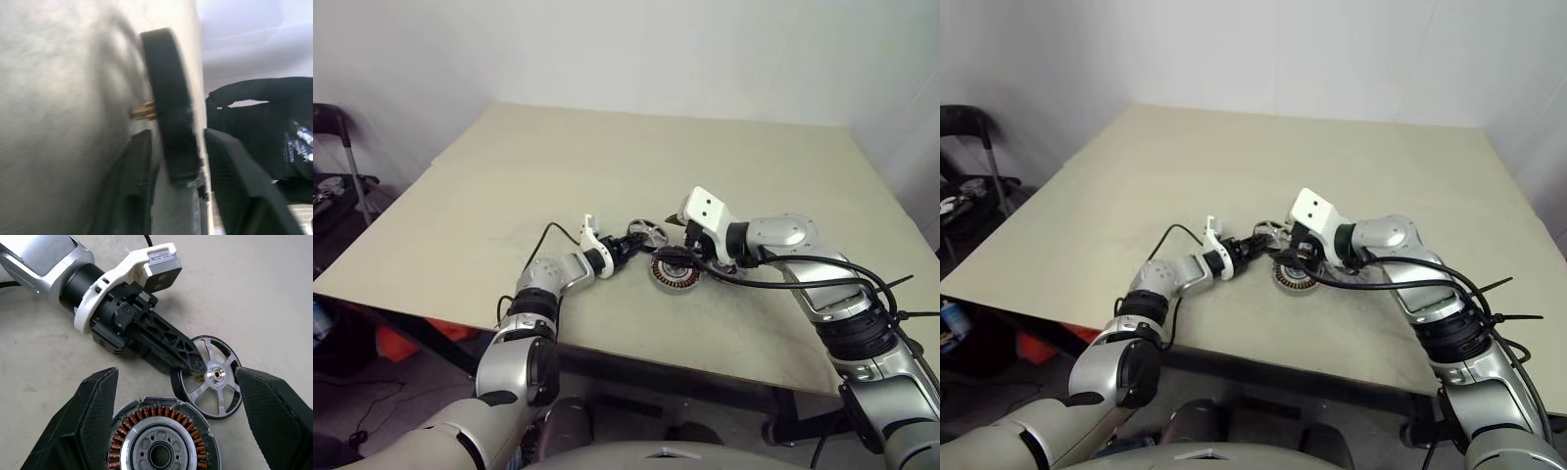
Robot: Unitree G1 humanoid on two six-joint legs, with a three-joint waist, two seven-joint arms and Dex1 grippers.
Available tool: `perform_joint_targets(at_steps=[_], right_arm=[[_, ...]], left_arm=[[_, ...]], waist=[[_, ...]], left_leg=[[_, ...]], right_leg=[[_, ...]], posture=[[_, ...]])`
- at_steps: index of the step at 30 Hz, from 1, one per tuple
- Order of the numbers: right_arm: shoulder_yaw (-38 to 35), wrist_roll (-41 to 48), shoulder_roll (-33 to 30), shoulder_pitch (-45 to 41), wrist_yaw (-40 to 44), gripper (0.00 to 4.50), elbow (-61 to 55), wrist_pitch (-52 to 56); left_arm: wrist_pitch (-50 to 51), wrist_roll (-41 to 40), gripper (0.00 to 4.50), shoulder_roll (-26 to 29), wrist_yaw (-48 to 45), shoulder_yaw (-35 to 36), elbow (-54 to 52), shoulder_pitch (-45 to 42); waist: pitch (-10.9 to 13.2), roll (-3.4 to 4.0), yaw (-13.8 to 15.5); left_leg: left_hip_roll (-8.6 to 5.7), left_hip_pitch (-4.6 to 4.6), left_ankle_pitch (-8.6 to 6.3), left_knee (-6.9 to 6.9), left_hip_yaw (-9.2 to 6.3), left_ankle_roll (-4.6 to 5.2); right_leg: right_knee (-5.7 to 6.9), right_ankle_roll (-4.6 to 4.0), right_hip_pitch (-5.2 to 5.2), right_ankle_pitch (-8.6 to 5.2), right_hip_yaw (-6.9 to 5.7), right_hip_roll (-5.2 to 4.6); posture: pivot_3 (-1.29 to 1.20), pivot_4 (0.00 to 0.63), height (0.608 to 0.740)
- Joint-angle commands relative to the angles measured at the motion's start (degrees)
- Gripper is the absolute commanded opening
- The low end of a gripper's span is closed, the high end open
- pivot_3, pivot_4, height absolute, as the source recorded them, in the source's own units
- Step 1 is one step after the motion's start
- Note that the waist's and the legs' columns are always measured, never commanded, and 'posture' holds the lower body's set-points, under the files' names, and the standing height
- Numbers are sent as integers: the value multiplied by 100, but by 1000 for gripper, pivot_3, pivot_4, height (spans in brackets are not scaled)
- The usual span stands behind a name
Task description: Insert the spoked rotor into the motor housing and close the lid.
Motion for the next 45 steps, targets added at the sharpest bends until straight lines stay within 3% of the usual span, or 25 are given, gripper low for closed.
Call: perform_joint_targets(at_steps=[1,4,13,26,35,45], right_arm=[[-207,44,-60,-38,-133,3950,-152,7],[-228,50,-53,-83,-196,3950,-82,8],[-407,46,-405,-17,-190,3950,-123,-15],[-801,-31,-1864,1673,161,3950,-608,-480],[-962,1,-1718,1782,-14,3950,-632,-438],[-955,-13,-1806,1781,88,3950,-614,-494]], left_arm=[[-64,125,539,-115,105,-11,339,13],[-99,144,371,-90,140,21,416,-11],[180,-153,371,28,-46,192,-12,102],[2069,-992,371,306,-861,-242,-2125,720],[1887,-1015,371,414,-830,-140,-2199,653],[2617,-1220,371,278,-814,-415,-2495,839]], waist=[[0,0,-6],[3,-4,-30],[2,-3,-30],[22,-17,-33],[30,-13,-98],[30,-11,-157]], left_leg=[[0,13,0,0,0,-1],[1,29,3,-3,0,-6],[1,25,6,-6,0,-11],[13,-112,0,-3,4,39],[22,-66,-14,8,8,30],[21,-48,-9,14,9,40]], right_leg=[[-1,2,13,-1,0,-1],[-3,45,27,-26,2,-1],[-2,14,28,-6,3,-1],[0,30,-106,-1,-5,15],[5,5,-64,-18,-2,17],[9,3,-44,-17,1,16]], posture=[[0,0,740],[0,0,740],[0,0,740],[0,0,740],[0,0,740],[0,0,740]])
